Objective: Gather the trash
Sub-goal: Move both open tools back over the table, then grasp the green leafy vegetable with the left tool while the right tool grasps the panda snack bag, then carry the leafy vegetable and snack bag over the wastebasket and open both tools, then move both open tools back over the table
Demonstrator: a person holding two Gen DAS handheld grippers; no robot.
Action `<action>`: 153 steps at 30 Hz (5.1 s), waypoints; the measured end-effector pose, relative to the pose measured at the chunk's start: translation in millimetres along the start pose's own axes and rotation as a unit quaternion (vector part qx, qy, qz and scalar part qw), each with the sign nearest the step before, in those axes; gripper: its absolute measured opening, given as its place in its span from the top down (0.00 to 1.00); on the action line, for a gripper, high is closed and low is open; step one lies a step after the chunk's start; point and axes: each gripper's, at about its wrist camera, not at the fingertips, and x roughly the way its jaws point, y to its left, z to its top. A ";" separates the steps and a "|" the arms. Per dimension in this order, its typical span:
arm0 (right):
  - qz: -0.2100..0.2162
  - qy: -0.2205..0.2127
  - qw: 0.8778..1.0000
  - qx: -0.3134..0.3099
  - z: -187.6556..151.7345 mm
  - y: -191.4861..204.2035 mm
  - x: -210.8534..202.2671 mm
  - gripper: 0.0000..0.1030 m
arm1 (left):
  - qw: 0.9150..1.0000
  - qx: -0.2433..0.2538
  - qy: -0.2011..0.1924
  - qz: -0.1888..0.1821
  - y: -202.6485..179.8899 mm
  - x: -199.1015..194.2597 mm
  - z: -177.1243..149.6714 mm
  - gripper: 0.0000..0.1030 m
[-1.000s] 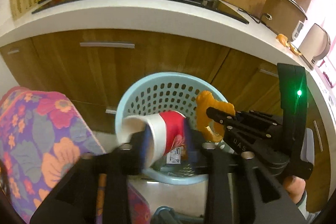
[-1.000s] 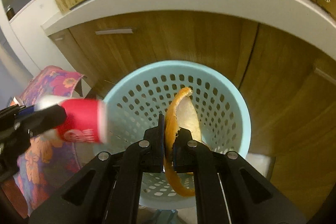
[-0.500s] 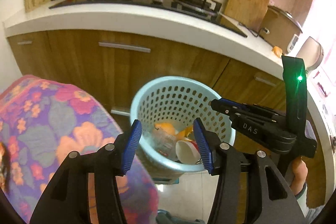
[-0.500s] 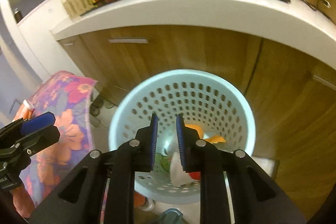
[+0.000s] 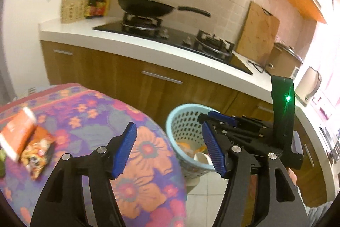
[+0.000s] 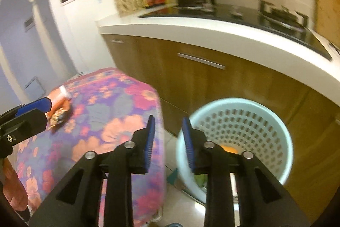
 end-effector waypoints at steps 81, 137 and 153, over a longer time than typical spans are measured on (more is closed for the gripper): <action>0.211 0.043 0.967 -0.137 4.7 222.9 125.3 1.00 | 0.952 -0.239 -0.106 0.160 243.4 -124.5 -115.8 1.00; -0.079 0.019 0.989 0.121 -33.5 -176.4 20.7 0.94 | 0.986 0.111 0.109 -0.057 -110.6 170.1 -3.1 0.54; -0.047 -0.022 0.993 0.108 -16.9 -136.0 -5.9 0.61 | 0.997 0.064 0.029 -0.022 -48.7 76.5 6.0 0.54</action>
